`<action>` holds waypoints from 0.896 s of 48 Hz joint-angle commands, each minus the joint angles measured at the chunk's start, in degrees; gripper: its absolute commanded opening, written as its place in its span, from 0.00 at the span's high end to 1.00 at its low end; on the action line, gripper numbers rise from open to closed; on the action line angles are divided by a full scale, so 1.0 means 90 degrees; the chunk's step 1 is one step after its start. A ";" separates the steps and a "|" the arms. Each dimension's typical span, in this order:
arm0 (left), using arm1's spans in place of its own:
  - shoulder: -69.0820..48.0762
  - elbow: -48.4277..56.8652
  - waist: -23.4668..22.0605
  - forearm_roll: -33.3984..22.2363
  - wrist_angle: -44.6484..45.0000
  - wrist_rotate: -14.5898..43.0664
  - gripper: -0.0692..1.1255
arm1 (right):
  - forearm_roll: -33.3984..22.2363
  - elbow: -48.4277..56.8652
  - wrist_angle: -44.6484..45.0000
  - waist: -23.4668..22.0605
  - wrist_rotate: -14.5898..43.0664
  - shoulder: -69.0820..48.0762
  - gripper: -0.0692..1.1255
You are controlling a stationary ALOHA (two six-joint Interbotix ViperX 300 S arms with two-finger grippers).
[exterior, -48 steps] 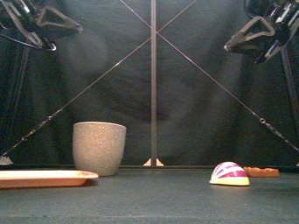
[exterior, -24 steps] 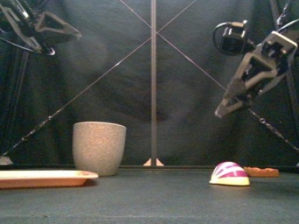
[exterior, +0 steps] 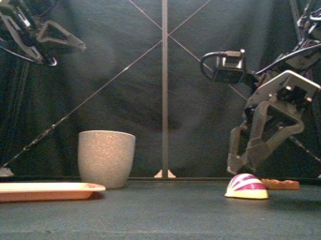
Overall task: Pick the onion then place it on the pink plate
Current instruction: Pick the onion
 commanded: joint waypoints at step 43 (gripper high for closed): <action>0.0029 0.0127 0.0088 -0.0166 -0.0029 0.0000 0.89 | 0.0156 -0.0449 0.0342 0.0088 0.0000 0.0361 0.33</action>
